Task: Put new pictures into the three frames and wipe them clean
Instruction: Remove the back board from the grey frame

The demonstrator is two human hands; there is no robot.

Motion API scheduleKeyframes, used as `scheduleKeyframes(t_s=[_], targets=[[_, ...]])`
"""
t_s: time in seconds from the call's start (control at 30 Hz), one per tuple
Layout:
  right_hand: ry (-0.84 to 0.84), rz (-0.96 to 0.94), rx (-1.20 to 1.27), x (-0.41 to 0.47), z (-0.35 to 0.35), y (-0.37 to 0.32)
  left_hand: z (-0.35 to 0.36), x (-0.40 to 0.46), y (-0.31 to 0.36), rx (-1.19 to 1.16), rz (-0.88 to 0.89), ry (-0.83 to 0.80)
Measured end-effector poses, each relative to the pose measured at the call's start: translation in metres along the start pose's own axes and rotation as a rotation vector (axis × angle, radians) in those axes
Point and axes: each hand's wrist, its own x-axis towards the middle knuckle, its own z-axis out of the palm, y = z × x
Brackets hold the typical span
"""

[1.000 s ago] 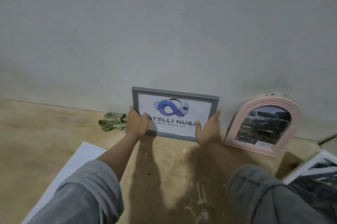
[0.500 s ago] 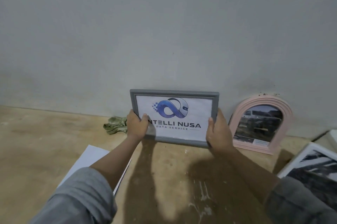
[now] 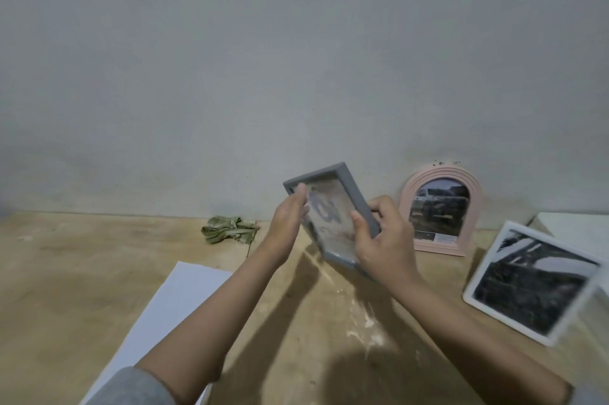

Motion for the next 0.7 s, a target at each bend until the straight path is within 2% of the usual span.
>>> scheduleKeyframes(t_s=[0.07,0.13,0.27,0.43,0.5,0.63,0.7], targets=[[0.008,0.005,-0.025,-0.023,0.010,-0.012,0.010,-0.024,0.019,0.010,0.089,-0.067],[0.026,-0.005,-0.043,-0.044,0.019,-0.019,0.015,-0.039,0.029,0.012,0.106,-0.055],[-0.021,0.004,-0.009,-0.068,0.033,-0.027,0.018,-0.051,0.025,-0.035,0.042,0.151],[-0.169,0.029,-0.097,-0.078,0.032,-0.013,-0.002,-0.058,0.015,0.032,0.106,0.321],[-0.132,0.125,-0.175,-0.076,0.023,0.009,-0.017,-0.057,0.010,0.053,0.109,0.311],[-0.013,0.514,-0.370,-0.065,-0.009,0.058,-0.038,-0.050,-0.002,-0.006,0.014,0.198],[0.016,0.677,-0.355,-0.063,-0.024,0.075,-0.046,-0.046,-0.009,-0.067,-0.052,0.138]])
